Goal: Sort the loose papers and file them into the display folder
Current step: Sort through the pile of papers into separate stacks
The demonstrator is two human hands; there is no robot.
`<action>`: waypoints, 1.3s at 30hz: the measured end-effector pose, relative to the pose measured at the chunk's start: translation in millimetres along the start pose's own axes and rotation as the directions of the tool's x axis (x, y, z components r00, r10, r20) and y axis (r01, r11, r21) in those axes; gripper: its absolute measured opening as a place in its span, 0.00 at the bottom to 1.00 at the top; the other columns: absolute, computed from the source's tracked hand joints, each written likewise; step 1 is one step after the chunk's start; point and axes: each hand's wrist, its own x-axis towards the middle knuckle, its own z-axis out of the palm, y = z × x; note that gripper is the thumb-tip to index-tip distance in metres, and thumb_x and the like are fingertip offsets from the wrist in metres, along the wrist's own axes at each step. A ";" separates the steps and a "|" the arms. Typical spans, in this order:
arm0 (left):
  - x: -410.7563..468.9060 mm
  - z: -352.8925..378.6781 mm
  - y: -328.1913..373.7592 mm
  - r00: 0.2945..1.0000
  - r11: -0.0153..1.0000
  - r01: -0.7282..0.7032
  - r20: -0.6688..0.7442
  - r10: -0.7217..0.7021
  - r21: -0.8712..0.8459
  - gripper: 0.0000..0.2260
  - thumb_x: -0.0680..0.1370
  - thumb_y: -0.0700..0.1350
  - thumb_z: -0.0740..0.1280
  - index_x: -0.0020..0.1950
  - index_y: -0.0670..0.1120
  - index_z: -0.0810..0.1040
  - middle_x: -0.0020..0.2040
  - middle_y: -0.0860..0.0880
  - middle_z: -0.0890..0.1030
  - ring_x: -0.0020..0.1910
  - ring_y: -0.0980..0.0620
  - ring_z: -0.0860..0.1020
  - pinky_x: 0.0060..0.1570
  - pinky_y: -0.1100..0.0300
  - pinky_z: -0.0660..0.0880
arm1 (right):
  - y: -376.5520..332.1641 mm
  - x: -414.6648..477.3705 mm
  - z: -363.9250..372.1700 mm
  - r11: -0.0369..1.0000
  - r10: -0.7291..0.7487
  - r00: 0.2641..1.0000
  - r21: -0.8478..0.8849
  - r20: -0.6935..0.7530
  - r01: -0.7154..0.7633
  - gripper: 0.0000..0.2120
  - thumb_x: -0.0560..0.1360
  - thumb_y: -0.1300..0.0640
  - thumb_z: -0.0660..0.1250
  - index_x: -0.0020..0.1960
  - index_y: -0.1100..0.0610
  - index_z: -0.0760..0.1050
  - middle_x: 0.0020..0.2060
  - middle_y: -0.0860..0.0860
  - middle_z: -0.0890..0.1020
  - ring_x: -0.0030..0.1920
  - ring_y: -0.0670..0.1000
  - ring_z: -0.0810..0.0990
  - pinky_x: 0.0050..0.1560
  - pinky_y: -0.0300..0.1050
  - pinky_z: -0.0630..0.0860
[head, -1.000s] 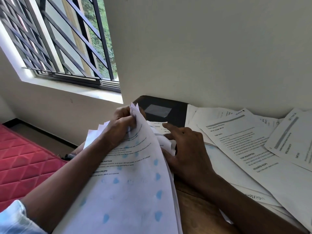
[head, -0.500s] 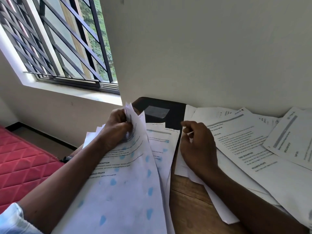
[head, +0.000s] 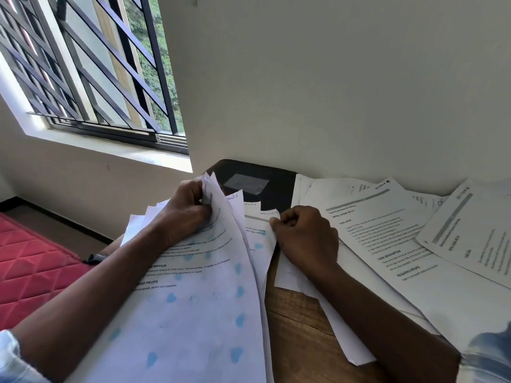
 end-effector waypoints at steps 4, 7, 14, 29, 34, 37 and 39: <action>-0.4 0.6 1.5 0.999 0.999 -0.026 0.030 0.025 0.027 0.16 0.67 0.32 0.61 0.50 0.41 0.82 0.45 0.43 0.85 0.45 0.44 0.84 0.40 0.53 0.80 | 0.9 -2.7 5.7 0.975 -0.039 0.995 0.215 -0.087 0.057 0.10 0.77 0.42 0.70 0.40 0.45 0.77 0.35 0.39 0.79 0.42 0.45 0.80 0.55 0.53 0.79; -1.3 0.4 2.8 0.996 0.994 -0.085 0.046 0.082 0.068 0.21 0.71 0.29 0.62 0.60 0.44 0.82 0.52 0.44 0.84 0.52 0.48 0.84 0.47 0.51 0.83 | -0.5 -8.3 5.3 0.882 -0.206 0.975 0.416 -0.085 0.222 0.07 0.77 0.47 0.73 0.45 0.49 0.82 0.39 0.41 0.83 0.42 0.43 0.81 0.43 0.38 0.78; -4.7 4.0 14.9 0.998 0.984 -0.065 0.019 0.062 0.164 0.32 0.69 0.23 0.59 0.31 0.62 0.79 0.28 0.62 0.76 0.30 0.62 0.74 0.31 0.71 0.68 | -0.2 -12.5 8.1 0.808 -0.374 0.927 0.500 0.024 0.313 0.06 0.79 0.58 0.71 0.55 0.56 0.84 0.48 0.45 0.86 0.46 0.43 0.83 0.46 0.31 0.78; -0.6 -9.5 0.6 0.999 0.989 0.048 -0.015 -0.050 -0.142 0.10 0.69 0.43 0.67 0.29 0.50 0.82 0.35 0.48 0.84 0.36 0.47 0.82 0.39 0.57 0.74 | 3.4 -12.5 5.1 0.954 -0.273 0.949 0.086 -0.157 0.288 0.11 0.79 0.51 0.69 0.61 0.48 0.79 0.56 0.39 0.81 0.61 0.46 0.75 0.65 0.54 0.74; -0.1 -6.3 2.3 1.000 0.989 0.001 0.004 0.000 -0.149 0.13 0.68 0.42 0.66 0.31 0.32 0.76 0.30 0.38 0.80 0.34 0.56 0.82 0.36 0.61 0.76 | 0.7 -14.3 1.9 0.905 -0.286 0.947 -0.285 0.146 0.317 0.34 0.74 0.28 0.52 0.67 0.47 0.77 0.75 0.48 0.68 0.78 0.53 0.59 0.77 0.59 0.59; -2.4 -4.9 6.7 0.996 0.977 -0.084 -0.021 0.081 -0.197 0.11 0.65 0.39 0.68 0.33 0.30 0.75 0.40 0.28 0.80 0.43 0.46 0.83 0.41 0.54 0.76 | 0.2 -16.2 3.6 0.872 -0.371 0.915 -0.280 0.160 0.402 0.34 0.73 0.28 0.50 0.64 0.47 0.80 0.75 0.48 0.70 0.79 0.53 0.57 0.78 0.61 0.56; -3.2 -3.2 10.0 0.994 0.966 -0.113 -0.020 0.112 -0.231 0.11 0.64 0.42 0.68 0.33 0.33 0.76 0.42 0.28 0.80 0.43 0.43 0.81 0.42 0.53 0.76 | 2.3 -15.8 5.3 0.883 -0.407 0.903 -0.195 0.135 0.427 0.33 0.73 0.29 0.50 0.59 0.48 0.82 0.68 0.47 0.76 0.75 0.53 0.65 0.75 0.61 0.62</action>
